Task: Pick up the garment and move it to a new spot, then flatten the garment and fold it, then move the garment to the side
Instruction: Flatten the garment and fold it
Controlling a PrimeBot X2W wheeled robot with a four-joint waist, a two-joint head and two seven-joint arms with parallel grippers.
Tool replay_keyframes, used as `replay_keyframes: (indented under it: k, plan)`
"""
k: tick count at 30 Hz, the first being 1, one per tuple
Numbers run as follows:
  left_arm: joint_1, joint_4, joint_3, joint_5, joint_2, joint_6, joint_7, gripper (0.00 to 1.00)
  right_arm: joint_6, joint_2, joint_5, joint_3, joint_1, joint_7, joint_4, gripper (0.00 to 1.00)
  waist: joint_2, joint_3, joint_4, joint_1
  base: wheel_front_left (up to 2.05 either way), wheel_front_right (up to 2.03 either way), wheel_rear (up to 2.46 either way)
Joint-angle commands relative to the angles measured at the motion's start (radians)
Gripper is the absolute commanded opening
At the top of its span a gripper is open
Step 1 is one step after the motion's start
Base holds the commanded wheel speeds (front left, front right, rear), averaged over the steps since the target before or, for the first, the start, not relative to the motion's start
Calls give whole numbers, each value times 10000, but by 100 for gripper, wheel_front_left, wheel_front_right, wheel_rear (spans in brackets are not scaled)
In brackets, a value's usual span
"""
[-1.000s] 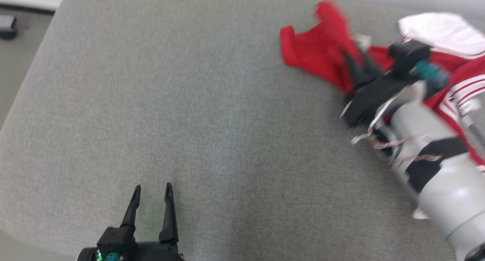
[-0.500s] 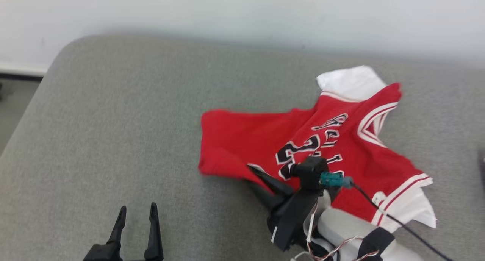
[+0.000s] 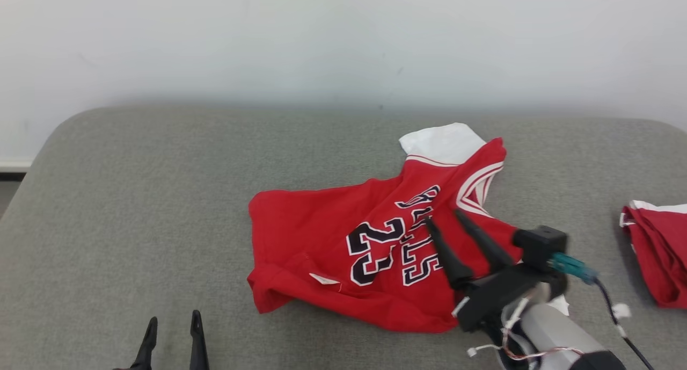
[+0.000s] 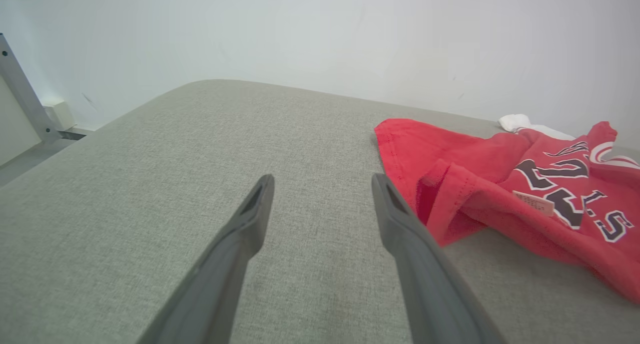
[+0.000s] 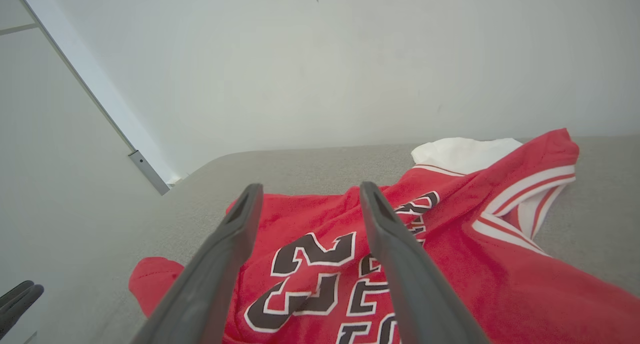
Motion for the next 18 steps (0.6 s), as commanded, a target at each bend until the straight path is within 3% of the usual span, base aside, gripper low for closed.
replay_keyframes:
  k: [1, 8, 13, 18]
  plan:
    - [162, -43, 86, 90, 2, 63, -29, 100, -25, 150, -383, -536, 381, -37, -21, 100, 0, -187, -343, 1, 0, 0, 0]
    - [237, -95, 330, 159, -1, 48, -29, 100, -25, 1076, -3577, -4265, 2526, -24, -617, 100, 0, -281, -1009, 1, 0, 0, 0]
    - [319, -98, 459, 155, -1, 55, -29, 100, -25, 1602, -4747, -5500, 3471, -23, -1250, 100, 0, -330, -1349, 1, 0, 0, 0]
    - [451, -141, 509, 206, -1, 60, -29, 100, -25, 1959, -5257, -6118, 4073, -23, -1705, 100, 0, -414, -1519, 1, 0, 0, 0]
